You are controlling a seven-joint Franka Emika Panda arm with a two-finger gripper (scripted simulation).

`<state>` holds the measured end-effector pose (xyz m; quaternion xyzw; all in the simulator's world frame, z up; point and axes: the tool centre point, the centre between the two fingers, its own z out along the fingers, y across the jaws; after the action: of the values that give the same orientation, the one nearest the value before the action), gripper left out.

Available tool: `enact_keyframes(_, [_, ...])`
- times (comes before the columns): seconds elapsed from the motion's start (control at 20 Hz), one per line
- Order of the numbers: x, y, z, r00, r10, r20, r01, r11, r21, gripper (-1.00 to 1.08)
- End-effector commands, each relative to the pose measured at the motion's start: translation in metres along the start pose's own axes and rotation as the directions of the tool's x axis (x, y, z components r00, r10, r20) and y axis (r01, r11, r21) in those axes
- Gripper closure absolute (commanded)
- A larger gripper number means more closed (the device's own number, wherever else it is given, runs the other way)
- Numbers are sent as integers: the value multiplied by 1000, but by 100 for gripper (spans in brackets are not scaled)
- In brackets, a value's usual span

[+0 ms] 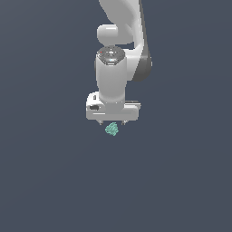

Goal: Pick up the object and move it to a goal position.

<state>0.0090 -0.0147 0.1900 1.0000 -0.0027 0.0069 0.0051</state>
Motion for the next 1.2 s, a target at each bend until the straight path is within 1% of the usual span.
enact_keyframes(0.0, [0, 0, 0, 1000, 0, 0, 0, 1000, 0, -92])
enact_keyframes(0.15, [0, 7, -2, 1000, 5, -2, -5, 1000, -4, -92])
enact_keyframes(0.35, [1, 29, -10, 1000, 16, -8, -16, 1000, -19, -92])
enact_keyframes(0.45, [1, 34, -12, 1000, 14, -9, -14, 1000, -23, -92])
enact_keyframes(0.8, [0, 32, -10, 1000, 27, -9, -27, 999, -21, -92])
enact_keyframes(1.15, [-5, 28, 3, 994, 107, -7, -107, 994, -14, -92])
